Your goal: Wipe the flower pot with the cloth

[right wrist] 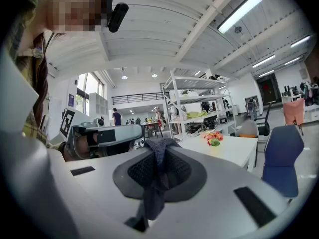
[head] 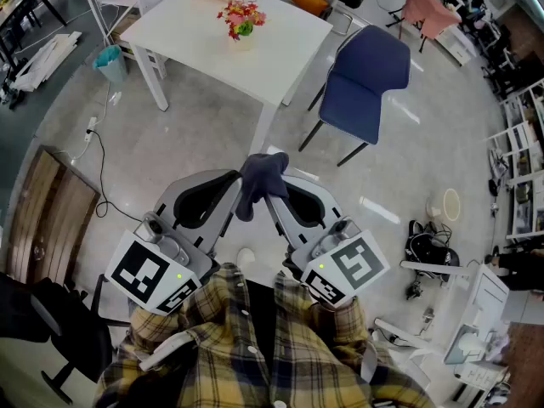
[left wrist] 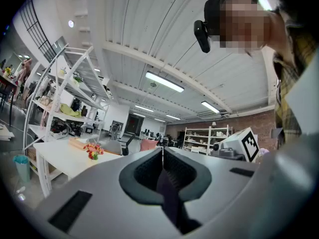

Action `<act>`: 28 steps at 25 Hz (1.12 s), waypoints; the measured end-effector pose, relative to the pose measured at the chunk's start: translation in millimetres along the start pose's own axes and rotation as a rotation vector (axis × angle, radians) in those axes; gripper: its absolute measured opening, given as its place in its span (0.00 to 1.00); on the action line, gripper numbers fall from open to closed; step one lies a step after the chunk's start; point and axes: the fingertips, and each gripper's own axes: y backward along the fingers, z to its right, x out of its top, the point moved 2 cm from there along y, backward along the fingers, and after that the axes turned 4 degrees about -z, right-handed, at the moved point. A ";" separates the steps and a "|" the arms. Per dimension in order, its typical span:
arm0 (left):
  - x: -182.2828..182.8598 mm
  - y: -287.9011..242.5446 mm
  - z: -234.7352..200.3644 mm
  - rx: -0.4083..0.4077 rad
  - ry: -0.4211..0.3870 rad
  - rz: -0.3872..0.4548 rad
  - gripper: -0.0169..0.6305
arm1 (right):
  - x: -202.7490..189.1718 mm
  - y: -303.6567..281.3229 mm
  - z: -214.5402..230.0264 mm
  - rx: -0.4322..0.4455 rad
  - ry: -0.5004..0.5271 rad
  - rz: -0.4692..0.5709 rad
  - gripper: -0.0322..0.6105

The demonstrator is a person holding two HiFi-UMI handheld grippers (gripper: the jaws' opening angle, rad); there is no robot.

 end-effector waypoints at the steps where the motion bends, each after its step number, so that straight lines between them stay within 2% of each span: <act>1: -1.5 -0.3 3.0 -0.002 -0.001 -0.001 0.05 | -0.6 3.2 -1.0 0.001 0.000 0.003 0.07; 8: -8.9 -6.3 25.6 0.006 0.004 -0.006 0.05 | -6.1 30.2 2.9 0.003 -0.019 0.010 0.07; 20: -26.1 -8.7 38.9 0.065 0.028 -0.002 0.05 | -23.6 48.8 15.6 0.030 -0.031 -0.018 0.07; 28: -25.9 -14.8 6.8 0.079 0.041 0.000 0.05 | -25.3 22.4 27.8 0.029 -0.041 -0.035 0.07</act>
